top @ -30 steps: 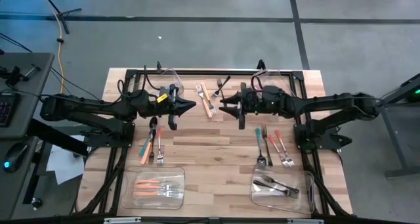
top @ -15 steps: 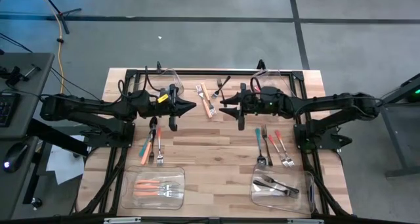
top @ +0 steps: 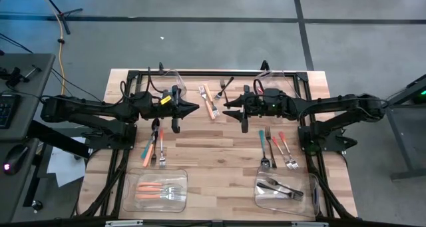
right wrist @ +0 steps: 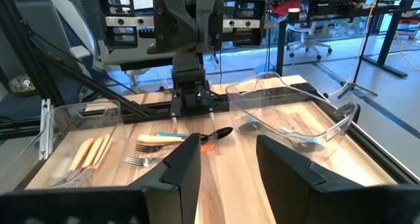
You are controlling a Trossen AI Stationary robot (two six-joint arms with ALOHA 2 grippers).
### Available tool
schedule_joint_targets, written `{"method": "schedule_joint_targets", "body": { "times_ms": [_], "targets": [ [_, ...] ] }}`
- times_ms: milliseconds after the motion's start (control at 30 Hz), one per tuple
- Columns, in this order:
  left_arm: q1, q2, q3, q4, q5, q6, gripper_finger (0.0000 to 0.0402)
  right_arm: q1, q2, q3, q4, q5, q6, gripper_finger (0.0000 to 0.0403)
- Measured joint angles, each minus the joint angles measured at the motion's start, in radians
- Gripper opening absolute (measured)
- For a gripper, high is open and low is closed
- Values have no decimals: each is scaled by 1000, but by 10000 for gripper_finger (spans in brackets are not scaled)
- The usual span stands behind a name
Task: Sort silverware by color (type)
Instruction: Put the orange fork into the top right transparent bin
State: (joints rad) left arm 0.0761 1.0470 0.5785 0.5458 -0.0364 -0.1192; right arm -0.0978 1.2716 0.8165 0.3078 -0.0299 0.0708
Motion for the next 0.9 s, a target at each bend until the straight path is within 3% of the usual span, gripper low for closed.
{"method": "schedule_joint_targets", "body": {
  "times_ms": [267,667,900],
  "targets": [
    [0,0,0,0,-1,0,0,0,0,0,-13,0,0,126],
    [0,0,1,0,-1,0,0,0,0,0,-13,-7,0,10],
    [0,0,1,0,-6,0,0,0,0,0,-25,-8,19,5]
  ]
}}
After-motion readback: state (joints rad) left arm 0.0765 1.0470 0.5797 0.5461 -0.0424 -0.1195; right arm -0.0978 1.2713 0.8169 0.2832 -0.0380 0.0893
